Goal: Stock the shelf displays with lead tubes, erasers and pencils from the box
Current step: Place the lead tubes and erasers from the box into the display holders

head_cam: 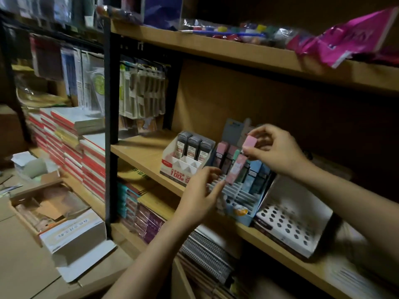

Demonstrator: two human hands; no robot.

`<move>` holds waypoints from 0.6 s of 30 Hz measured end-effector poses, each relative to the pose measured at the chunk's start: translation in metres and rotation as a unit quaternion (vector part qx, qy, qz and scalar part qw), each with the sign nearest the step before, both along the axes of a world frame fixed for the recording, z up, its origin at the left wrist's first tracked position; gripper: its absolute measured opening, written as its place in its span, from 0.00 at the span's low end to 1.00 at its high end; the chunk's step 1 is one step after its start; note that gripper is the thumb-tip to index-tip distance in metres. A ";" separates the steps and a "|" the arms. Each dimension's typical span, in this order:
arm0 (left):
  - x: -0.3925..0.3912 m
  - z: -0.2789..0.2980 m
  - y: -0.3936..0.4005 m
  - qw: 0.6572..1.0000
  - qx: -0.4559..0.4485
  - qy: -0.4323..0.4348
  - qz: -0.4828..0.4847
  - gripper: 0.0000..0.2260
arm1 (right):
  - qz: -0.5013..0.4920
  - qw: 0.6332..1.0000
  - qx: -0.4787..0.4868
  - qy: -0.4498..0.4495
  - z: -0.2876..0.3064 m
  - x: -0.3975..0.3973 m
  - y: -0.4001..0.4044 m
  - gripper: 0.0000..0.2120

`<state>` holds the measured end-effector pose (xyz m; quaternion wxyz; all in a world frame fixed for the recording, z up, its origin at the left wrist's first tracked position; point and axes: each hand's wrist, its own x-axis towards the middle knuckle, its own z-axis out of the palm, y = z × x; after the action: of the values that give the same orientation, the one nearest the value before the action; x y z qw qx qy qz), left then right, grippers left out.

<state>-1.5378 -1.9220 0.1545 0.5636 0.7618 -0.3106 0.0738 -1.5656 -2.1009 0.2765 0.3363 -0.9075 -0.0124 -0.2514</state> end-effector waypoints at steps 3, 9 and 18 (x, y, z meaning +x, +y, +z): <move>0.001 -0.015 0.006 0.972 0.177 -0.149 0.045 0.19 | -0.051 0.997 -0.059 -0.016 0.018 -0.006 -0.022 0.14; -0.001 -0.033 0.013 0.922 0.330 -0.196 0.059 0.27 | -0.063 0.989 -0.130 -0.028 0.007 0.001 -0.018 0.14; 0.000 -0.036 0.018 0.926 0.327 -0.181 0.043 0.27 | -0.064 0.981 -0.183 -0.027 -0.023 0.048 0.016 0.10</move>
<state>-1.5376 -1.9045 0.1189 0.2134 0.8903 -0.3813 0.1286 -1.5176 -2.0847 0.2531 0.1473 -0.9455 -0.0093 -0.2902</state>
